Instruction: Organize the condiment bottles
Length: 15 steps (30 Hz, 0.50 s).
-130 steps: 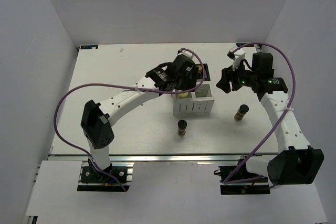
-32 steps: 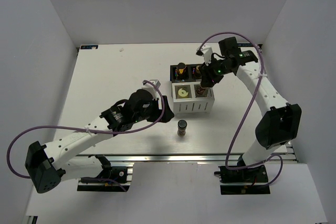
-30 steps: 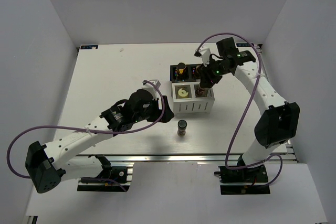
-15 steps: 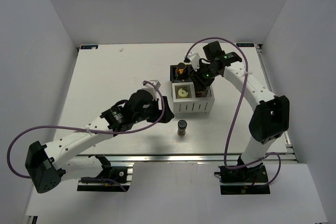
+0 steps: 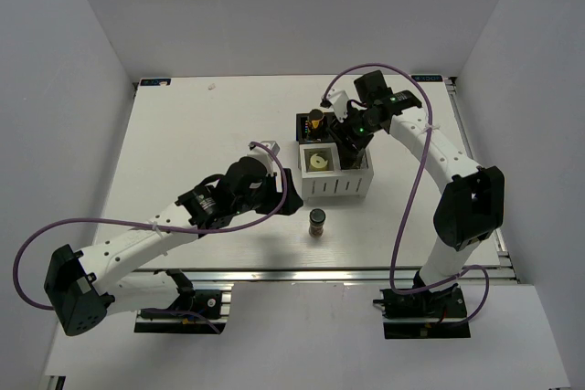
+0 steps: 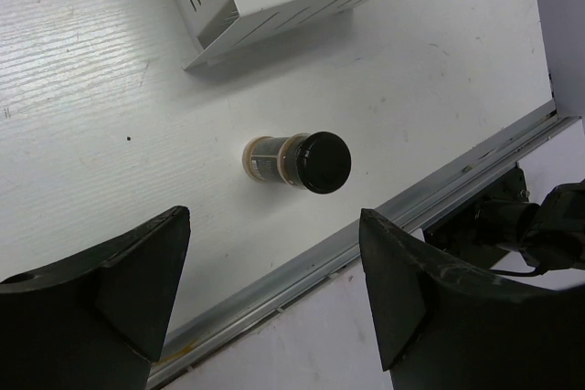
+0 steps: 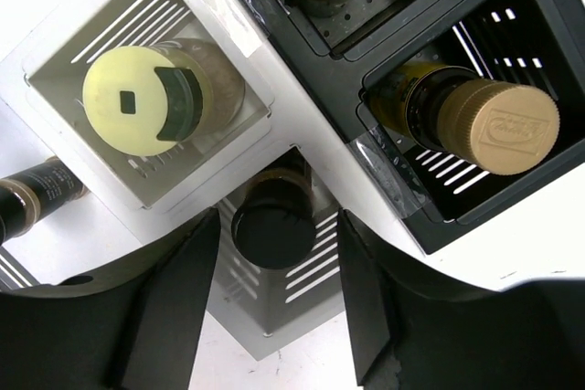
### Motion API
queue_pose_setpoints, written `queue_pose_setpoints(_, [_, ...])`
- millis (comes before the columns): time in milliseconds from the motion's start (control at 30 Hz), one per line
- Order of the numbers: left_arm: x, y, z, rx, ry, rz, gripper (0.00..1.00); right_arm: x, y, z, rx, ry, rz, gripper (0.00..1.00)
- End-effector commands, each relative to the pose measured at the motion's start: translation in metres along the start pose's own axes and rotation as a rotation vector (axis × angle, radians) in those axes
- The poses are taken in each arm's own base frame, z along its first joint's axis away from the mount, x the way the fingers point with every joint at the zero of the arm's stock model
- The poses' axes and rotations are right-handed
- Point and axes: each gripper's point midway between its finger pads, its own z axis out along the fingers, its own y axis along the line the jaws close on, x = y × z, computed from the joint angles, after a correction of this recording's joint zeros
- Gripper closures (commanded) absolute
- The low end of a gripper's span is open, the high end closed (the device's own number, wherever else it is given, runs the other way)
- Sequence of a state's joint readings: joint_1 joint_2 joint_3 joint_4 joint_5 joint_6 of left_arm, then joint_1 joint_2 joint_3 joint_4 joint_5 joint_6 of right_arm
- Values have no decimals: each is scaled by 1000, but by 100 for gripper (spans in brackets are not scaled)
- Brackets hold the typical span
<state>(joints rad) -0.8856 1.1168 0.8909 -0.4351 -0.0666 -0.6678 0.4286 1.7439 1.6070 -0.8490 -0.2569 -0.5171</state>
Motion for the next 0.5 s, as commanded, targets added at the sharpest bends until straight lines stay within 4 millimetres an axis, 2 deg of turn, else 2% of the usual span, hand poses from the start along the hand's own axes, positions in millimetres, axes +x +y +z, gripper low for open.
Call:
queue_pose_setpoints(0, [-2,-3,-2,19,-16,-7,16,-14,-1,-4,10,-47,-34,39])
queue_pose_setpoints(233, [-1,-2,-3,16,-15,-8,16,-21,3,-11,-4,-74,-53,36])
queue_pose_setpoints(333, [-2,-1,-4,15,-19,-11,16,-35,8,-28,-8,-141,-84,38])
queue_pose_setpoints(367, [-1,-1,-4,15,-19,-10,16,-43,12,-42,-5,-185,-137,40])
queue_pose_setpoints(433, [-1,-1,-4,16,-22,-13,16,-51,34,-55,-92,-265,-216,44])
queue_pose_setpoints(467, [-1,-1,-4,16,-22,-13,16,-54,48,-71,-116,-316,-271,48])
